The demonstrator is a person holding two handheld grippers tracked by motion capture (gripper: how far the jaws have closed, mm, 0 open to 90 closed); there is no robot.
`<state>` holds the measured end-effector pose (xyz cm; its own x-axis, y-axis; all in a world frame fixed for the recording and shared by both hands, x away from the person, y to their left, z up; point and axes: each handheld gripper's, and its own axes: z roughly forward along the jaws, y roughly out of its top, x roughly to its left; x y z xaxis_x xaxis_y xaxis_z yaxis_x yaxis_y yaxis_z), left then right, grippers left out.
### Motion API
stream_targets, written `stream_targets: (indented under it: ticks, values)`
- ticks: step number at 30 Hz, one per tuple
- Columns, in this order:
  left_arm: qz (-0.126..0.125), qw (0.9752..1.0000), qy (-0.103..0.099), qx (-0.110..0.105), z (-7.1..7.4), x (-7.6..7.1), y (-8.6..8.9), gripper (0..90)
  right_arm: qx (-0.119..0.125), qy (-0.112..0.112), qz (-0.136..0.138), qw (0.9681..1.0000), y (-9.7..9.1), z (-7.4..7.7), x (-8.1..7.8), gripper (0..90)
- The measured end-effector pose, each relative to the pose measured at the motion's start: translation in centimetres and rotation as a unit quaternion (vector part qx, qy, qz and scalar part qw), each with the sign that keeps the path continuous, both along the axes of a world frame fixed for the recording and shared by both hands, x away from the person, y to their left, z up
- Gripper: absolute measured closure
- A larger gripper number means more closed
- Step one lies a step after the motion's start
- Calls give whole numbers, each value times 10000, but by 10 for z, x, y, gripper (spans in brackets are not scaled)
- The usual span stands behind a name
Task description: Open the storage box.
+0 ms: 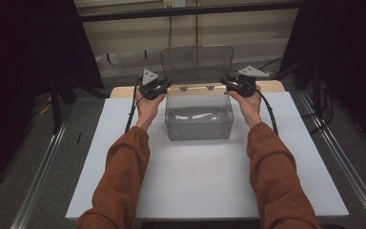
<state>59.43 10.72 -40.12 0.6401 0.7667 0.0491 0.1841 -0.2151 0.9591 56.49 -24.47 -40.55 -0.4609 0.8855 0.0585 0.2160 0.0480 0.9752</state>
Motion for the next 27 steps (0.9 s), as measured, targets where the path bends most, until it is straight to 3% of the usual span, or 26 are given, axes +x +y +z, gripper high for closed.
stream_targets:
  ticks: [2, 11, 18, 27]
  values:
    - [6, 9999, 117, -121, -3, 1, 1, 734, 96, 36, -36, 9999, 0, 0, 0, 679]
    - [56, 9989, 406, -245, -2, 6, -1, 726, 118, 144, -74, 9998, -1, 2, 4, 706]
    - [194, 9964, 683, -466, -1, 9, -4, 733, 191, 240, -115, 9995, -1, 3, 7, 718]
    - [234, 9945, 904, -482, 2, 13, -5, 725, 283, 485, -189, 9982, 0, 6, 11, 718]
